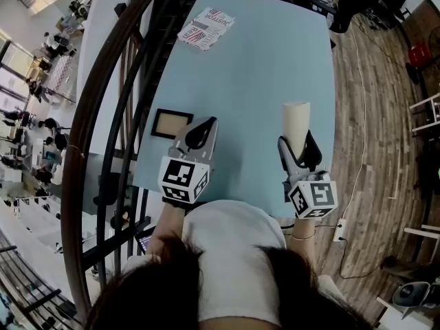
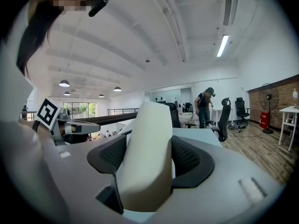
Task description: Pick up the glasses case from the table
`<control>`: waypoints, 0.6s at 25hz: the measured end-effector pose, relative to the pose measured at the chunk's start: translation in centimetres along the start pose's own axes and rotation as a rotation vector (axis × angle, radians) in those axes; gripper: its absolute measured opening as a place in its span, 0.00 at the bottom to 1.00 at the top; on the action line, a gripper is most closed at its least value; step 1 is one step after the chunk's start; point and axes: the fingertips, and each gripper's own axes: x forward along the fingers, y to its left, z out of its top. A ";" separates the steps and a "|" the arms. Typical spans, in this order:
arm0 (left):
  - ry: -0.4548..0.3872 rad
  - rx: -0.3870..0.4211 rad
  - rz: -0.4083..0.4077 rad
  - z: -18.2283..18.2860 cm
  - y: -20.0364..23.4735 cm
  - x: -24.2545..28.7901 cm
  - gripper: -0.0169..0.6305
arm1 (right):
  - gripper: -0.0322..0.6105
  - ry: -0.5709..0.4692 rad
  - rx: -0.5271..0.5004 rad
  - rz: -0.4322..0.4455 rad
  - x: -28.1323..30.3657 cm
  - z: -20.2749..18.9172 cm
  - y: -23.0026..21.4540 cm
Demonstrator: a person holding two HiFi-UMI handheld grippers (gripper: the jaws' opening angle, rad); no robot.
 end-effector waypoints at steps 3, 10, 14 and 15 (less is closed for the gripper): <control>0.001 -0.002 0.001 -0.1 0.0 0.0 0.11 | 0.52 0.001 0.005 0.004 0.1 0.0 0.1; 0.004 -0.004 0.003 -0.2 0.2 -0.1 0.12 | 0.52 0.004 0.010 0.009 0.1 -0.1 0.3; 0.006 -0.007 0.007 -0.3 0.2 -0.2 0.12 | 0.52 0.006 0.012 0.007 0.1 -0.1 0.2; 0.007 -0.008 0.008 -0.3 0.3 -0.2 0.12 | 0.52 0.007 0.013 0.007 0.1 -0.2 0.2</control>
